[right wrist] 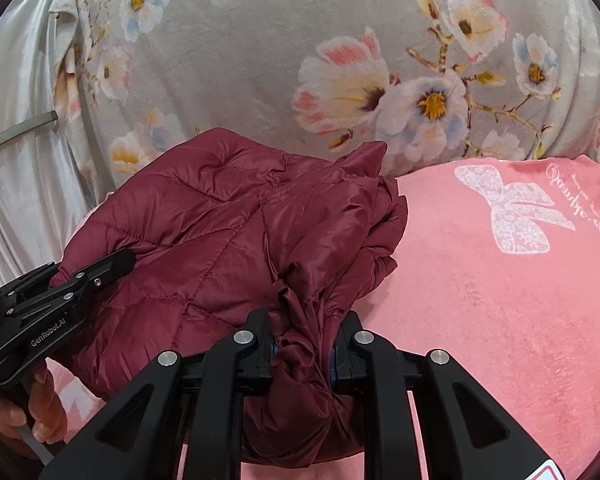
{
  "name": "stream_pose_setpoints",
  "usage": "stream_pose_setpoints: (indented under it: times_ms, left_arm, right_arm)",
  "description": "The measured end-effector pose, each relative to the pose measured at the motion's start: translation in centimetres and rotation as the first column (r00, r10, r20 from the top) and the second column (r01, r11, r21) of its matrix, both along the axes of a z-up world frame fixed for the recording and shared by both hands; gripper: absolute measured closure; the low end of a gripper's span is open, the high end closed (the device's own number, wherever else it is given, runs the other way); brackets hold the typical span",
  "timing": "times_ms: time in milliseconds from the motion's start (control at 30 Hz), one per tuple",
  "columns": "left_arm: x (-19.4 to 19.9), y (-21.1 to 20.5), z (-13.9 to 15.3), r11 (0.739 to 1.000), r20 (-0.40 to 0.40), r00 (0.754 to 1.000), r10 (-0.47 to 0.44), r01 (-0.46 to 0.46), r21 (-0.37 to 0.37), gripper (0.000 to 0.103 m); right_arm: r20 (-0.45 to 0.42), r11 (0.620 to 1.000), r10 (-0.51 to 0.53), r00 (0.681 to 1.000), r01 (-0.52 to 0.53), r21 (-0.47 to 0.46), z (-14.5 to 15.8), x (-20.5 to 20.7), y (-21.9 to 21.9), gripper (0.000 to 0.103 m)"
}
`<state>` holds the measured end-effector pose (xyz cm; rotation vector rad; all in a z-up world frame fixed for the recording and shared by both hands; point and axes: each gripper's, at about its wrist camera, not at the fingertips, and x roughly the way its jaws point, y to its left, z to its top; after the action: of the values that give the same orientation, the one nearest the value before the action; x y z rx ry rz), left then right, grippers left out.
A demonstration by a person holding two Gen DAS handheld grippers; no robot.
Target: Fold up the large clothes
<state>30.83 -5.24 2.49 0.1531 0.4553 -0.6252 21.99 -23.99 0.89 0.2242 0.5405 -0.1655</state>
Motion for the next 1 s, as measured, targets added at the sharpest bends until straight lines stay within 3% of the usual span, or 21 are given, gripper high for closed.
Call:
stream_pose_setpoints:
  times_ms: [367,633,833,933,1000]
  left_arm:
    - [2.4,0.7,-5.4,0.999,-0.078,0.996,0.030,-0.028,0.029,0.070]
    - [3.3,1.5,-7.9,0.999,-0.116,0.992,0.049,-0.047,0.020,0.063]
    - [4.0,1.8,-8.4,0.998,-0.184,0.981,0.059,-0.056,0.022,0.052]
    - [4.2,2.9,-8.1,0.995,-0.252,0.962,0.102,-0.098,0.027,0.032]
    - [3.1,4.1,-7.2,0.993,-0.255,0.960,0.114,-0.113,0.020,0.020]
  right_arm:
    - [-0.084,1.000,0.020,0.996,-0.020,-0.002,-4.0,2.3,0.9,0.087]
    - [-0.125,1.000,0.021,0.992,-0.020,0.014,-6.0,2.6,0.7,0.085]
    - [-0.174,0.997,0.036,0.984,-0.022,0.078,-6.6,2.9,-0.4,0.071]
    - [-0.204,0.993,0.048,0.978,-0.025,0.113,-5.9,2.2,-1.1,0.063]
    - [-0.204,0.989,0.046,0.978,-0.015,0.148,-5.0,1.0,-1.7,0.061]
